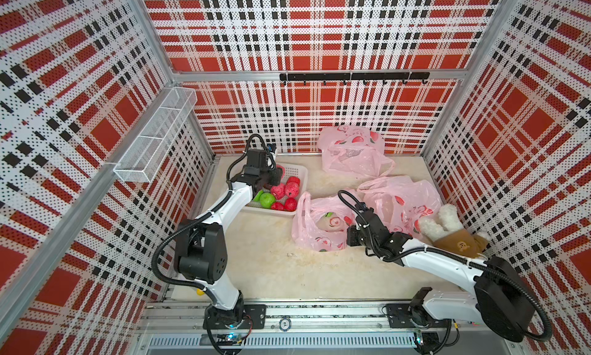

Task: Untie the knot of a plastic bag & take out the apple
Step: Place the apple in the basket, then adjust the plastic bag at the center of the board.

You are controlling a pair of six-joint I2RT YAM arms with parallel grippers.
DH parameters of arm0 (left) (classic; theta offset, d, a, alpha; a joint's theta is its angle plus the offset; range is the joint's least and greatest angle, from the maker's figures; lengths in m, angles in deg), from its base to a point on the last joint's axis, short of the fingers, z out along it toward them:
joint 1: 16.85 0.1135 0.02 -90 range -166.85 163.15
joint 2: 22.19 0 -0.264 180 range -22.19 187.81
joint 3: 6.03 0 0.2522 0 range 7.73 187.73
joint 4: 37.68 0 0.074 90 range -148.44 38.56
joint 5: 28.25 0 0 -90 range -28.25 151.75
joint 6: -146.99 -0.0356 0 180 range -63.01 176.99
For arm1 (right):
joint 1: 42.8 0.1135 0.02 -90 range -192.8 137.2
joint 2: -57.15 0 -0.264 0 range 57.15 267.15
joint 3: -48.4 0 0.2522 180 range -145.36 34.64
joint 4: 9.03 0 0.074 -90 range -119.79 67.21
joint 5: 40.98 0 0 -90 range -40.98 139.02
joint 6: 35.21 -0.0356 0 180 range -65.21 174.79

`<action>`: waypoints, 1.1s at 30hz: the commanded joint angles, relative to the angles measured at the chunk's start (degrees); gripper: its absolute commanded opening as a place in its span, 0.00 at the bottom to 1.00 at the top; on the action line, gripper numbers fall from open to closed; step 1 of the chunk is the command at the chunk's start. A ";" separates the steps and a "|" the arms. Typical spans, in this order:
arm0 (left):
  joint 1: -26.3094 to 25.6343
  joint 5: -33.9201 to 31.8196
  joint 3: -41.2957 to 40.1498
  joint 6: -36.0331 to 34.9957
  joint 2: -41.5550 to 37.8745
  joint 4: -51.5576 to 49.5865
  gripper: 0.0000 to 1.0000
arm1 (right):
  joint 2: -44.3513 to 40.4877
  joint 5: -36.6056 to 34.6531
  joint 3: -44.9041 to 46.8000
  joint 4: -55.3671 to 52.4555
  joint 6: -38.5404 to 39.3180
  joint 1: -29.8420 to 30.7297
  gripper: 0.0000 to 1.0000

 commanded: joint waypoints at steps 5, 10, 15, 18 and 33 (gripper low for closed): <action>-0.71 -4.08 10.94 0.60 13.41 1.53 0.59 | -0.20 1.50 -1.10 -1.71 0.77 -0.32 0.00; -2.10 -6.21 15.06 -0.31 17.30 -1.57 0.71 | 0.23 1.26 -0.96 -1.20 0.10 -0.26 0.00; -2.64 -7.46 14.32 -1.34 14.24 -1.75 0.79 | 1.10 1.07 -1.72 -0.76 0.43 -0.25 0.00; -2.72 -7.46 14.15 -2.01 10.97 -2.54 0.80 | 1.71 0.98 -2.44 -0.65 1.05 -0.29 0.00; -29.21 -14.75 -11.63 -10.42 -15.82 5.68 0.69 | 1.82 9.44 2.82 9.17 -0.52 -5.41 0.00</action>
